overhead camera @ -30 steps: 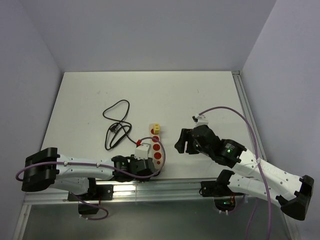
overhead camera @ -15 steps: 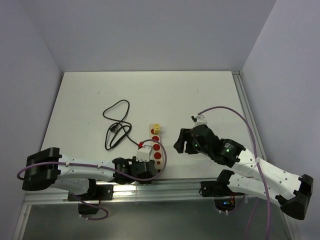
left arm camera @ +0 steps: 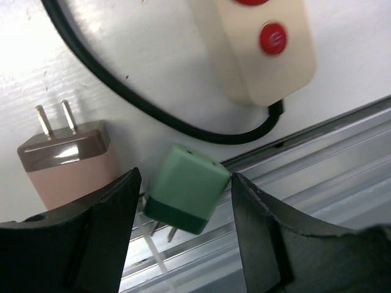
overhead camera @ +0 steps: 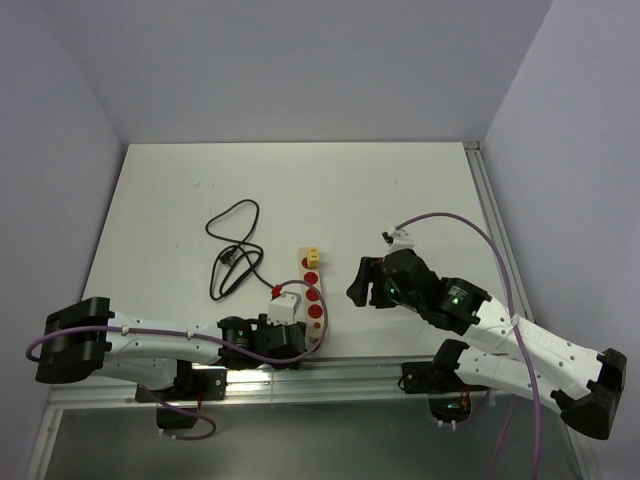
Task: Insert the plug
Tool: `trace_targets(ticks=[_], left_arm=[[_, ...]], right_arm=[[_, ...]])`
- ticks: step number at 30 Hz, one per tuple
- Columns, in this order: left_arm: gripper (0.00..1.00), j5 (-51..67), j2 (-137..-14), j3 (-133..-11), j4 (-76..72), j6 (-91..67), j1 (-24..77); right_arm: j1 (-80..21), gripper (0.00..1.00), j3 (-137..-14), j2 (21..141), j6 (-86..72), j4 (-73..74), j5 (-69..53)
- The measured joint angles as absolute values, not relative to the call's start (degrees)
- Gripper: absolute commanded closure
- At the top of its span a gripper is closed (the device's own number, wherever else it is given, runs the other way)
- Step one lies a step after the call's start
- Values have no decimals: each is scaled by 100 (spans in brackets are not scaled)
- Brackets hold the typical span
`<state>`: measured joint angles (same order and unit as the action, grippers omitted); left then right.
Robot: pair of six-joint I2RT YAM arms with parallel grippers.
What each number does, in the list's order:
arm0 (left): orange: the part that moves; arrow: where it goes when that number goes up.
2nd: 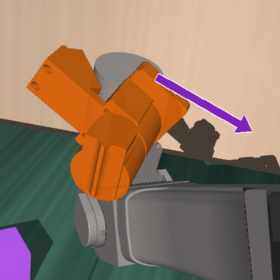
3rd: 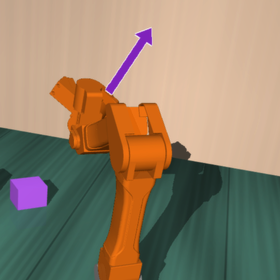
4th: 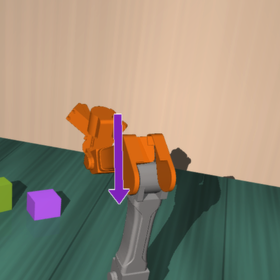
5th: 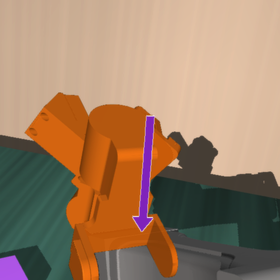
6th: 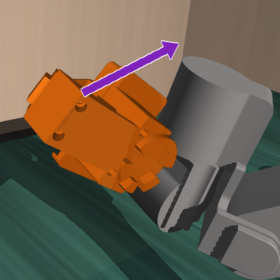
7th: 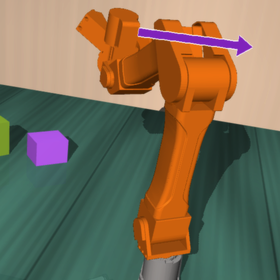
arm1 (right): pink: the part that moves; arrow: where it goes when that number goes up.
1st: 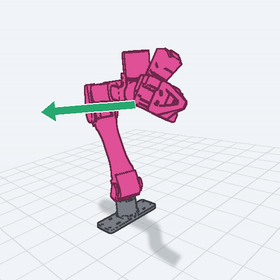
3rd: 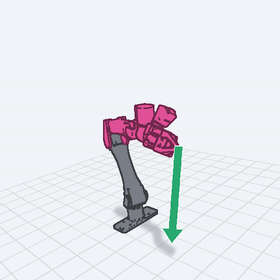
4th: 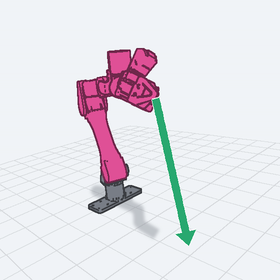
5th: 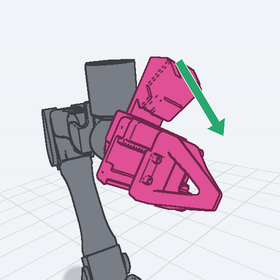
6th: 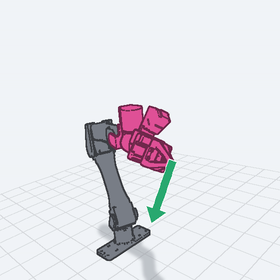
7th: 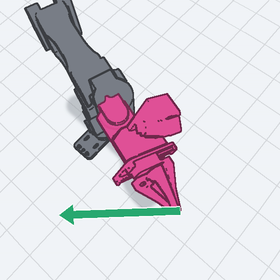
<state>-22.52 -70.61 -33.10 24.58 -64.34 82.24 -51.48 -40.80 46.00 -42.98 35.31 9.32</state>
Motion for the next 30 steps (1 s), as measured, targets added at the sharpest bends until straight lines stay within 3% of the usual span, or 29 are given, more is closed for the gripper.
trace_targets(ticks=[5,8,14,15,18,30], left_arm=[[37,-2171,-7061,-3170,2453,-6436,8230],[45,-2134,-7061,-3168,2412,-6431,8232],[73,-2091,-7013,-3148,2287,-6396,8263],[83,-2095,-6971,-3144,2283,-6372,8265],[100,-2156,-6823,-3144,2176,-6163,8272],[100,-2596,-5492,-3111,1011,-4431,8298]], right_arm=[[-5148,28,-4069,4598,-4300,3509,906],[-5148,28,-4038,4582,-4303,3483,886],[-5148,29,-3979,4580,-4303,3402,816],[-5148,29,-3979,4589,-4303,3391,799],[-5148,31,-3979,4635,-4296,3347,652],[-5148,32,-3972,5148,-4534,2451,-1417]])
